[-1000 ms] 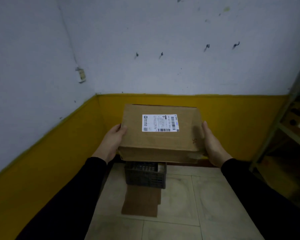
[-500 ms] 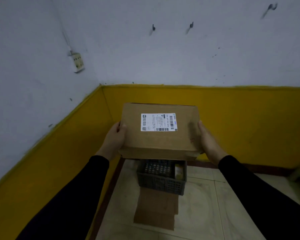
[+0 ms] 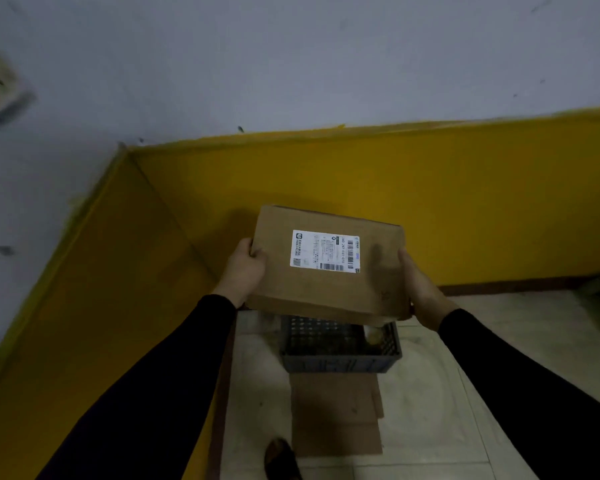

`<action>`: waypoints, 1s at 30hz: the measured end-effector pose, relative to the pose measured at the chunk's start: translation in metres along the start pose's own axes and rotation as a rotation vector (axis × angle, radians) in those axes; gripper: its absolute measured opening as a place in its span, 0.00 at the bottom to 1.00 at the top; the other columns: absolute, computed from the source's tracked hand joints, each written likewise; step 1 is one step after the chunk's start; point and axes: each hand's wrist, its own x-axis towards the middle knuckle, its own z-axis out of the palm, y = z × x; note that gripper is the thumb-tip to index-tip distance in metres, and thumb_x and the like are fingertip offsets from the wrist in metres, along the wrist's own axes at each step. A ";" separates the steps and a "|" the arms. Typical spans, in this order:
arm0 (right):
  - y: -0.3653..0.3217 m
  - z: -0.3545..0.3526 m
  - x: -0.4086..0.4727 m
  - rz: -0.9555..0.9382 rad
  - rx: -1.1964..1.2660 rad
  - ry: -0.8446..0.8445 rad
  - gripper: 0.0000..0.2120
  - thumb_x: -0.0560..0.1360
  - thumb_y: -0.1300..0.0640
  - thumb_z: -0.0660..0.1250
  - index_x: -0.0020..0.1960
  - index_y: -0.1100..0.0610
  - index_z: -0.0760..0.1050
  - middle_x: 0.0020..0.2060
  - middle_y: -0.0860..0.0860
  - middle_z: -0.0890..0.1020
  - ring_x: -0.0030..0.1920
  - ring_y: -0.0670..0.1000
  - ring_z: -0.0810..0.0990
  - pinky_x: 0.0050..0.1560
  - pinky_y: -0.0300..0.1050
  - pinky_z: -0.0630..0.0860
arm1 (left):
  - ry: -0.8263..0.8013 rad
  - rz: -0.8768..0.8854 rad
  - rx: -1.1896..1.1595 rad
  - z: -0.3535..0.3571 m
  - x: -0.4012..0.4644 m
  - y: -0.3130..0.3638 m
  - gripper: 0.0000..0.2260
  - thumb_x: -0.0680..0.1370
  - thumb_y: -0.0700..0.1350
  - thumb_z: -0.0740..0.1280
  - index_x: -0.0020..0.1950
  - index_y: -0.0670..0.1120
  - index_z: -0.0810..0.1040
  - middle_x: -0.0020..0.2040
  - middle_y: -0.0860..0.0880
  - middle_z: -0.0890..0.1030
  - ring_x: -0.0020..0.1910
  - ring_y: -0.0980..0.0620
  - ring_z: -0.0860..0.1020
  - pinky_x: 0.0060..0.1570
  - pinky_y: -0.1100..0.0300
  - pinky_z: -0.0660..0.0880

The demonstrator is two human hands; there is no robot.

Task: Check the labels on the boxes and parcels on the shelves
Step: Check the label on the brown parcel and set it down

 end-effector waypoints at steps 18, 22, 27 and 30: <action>0.270 0.032 0.387 0.258 0.213 0.020 0.35 0.79 0.31 0.52 0.80 0.49 0.61 0.77 0.53 0.67 0.75 0.60 0.68 0.74 0.65 0.64 | -0.023 -0.430 0.007 0.274 0.251 -0.303 0.18 0.85 0.47 0.57 0.73 0.42 0.68 0.68 0.39 0.73 0.64 0.39 0.73 0.62 0.52 0.70; 0.340 0.038 0.451 0.295 0.229 0.005 0.29 0.84 0.39 0.48 0.79 0.52 0.61 0.76 0.54 0.67 0.75 0.59 0.67 0.75 0.60 0.64 | -0.011 -0.466 0.045 0.328 0.292 -0.376 0.19 0.84 0.48 0.58 0.72 0.40 0.69 0.68 0.38 0.72 0.65 0.39 0.72 0.61 0.51 0.69; 0.400 0.046 0.506 0.310 0.243 0.020 0.32 0.83 0.37 0.48 0.80 0.54 0.61 0.75 0.55 0.68 0.74 0.59 0.68 0.75 0.58 0.64 | -0.018 -0.491 0.068 0.375 0.315 -0.424 0.29 0.78 0.56 0.59 0.74 0.41 0.67 0.70 0.37 0.71 0.66 0.36 0.71 0.67 0.44 0.69; 0.417 0.048 0.529 0.319 0.237 0.059 0.32 0.82 0.35 0.50 0.79 0.53 0.63 0.74 0.55 0.70 0.72 0.59 0.70 0.75 0.60 0.64 | -0.017 -0.576 -0.019 0.388 0.327 -0.436 0.29 0.78 0.58 0.58 0.75 0.42 0.68 0.71 0.39 0.72 0.66 0.38 0.72 0.68 0.46 0.68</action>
